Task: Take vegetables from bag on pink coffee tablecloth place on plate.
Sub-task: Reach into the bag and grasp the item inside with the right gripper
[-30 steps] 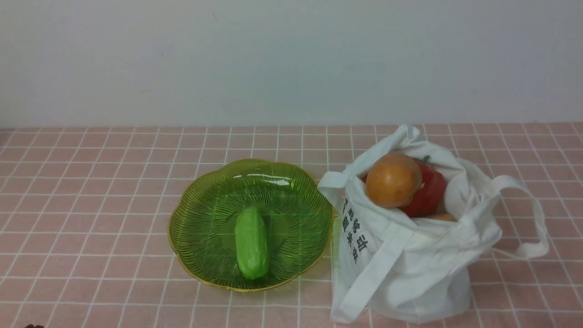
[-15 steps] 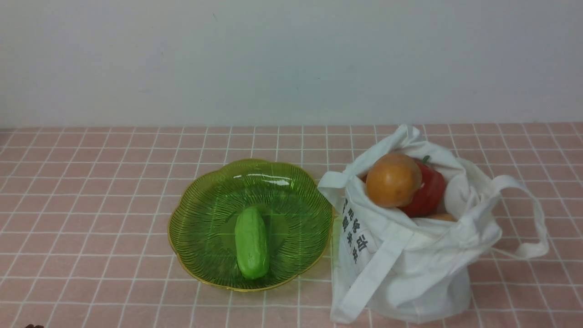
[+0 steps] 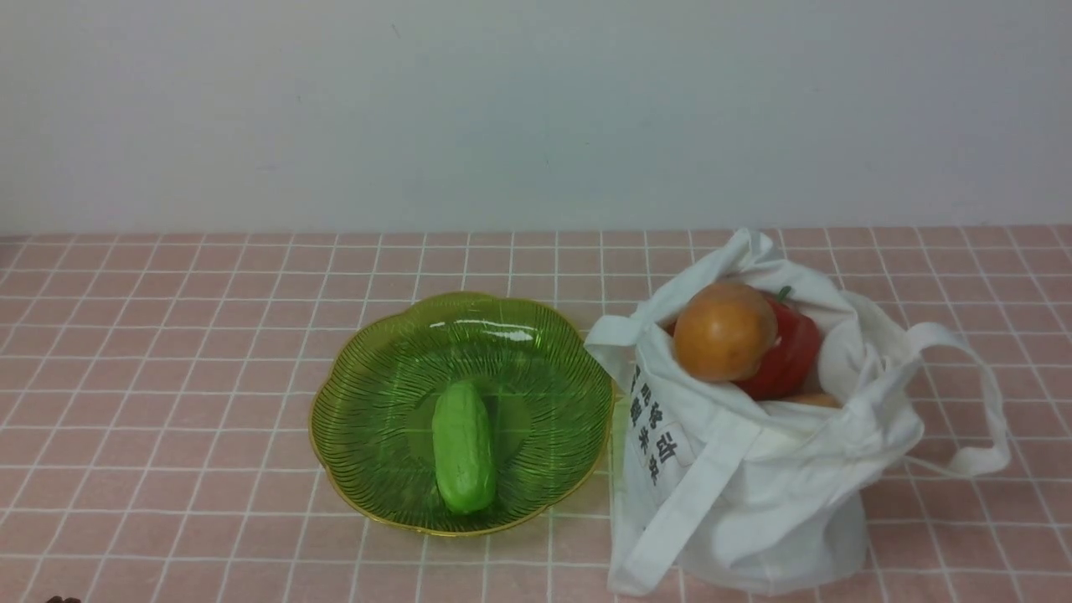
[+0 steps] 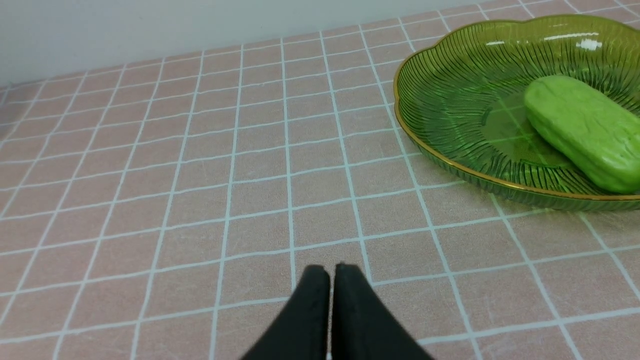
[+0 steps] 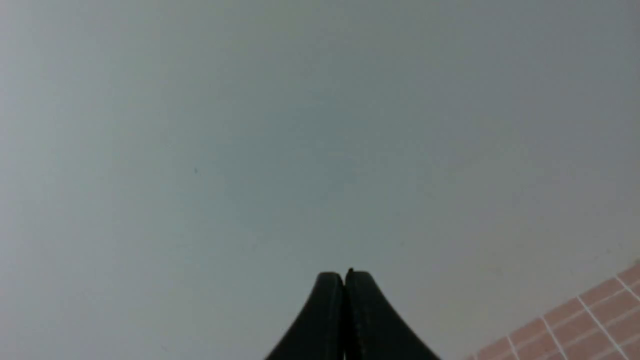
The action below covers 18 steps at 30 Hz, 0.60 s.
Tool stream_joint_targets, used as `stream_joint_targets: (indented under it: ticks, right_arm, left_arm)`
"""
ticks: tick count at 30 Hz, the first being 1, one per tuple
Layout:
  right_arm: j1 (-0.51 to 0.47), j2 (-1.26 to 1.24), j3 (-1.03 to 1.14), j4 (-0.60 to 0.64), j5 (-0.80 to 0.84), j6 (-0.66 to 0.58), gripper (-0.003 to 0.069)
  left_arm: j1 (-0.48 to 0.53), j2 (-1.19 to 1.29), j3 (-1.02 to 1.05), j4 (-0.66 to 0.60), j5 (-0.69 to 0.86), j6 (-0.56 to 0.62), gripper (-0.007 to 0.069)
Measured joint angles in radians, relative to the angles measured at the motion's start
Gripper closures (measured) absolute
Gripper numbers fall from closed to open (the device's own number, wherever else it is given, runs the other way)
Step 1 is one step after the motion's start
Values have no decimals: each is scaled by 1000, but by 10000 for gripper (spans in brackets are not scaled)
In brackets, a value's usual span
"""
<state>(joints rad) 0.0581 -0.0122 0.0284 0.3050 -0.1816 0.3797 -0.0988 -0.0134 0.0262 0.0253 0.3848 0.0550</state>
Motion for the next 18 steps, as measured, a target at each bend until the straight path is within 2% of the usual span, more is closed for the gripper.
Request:
stream_joint_targets:
  ticks: [3,4,7,10,13,17,18]
  right_arm:
    - [1,0,-18,25,-40,75,673]
    - [12,1,-92,5,-10,141,673]
    - [39,37,-249,-84,101,197,673]
    - [86,170,-468,-201,327,216,673]
    - [146,336,-671,-259,594,183,673]
    - [235,580,-904,-267,951,46,673]
    - [277,697,-1009,-260,1113,-24,673]
  left_arm:
    - [0,0,0,0,0,0,629]
    - [0,0,0,0,0,0,629]
    - [0,0,0,0,0,0,629]
    - [0,0,0,0,0,0,629]
    - [0,0,0,0,0,0,629]
    - [0,0,0,0,0,0,629]
    - [0,0,0,0,0,0,629]
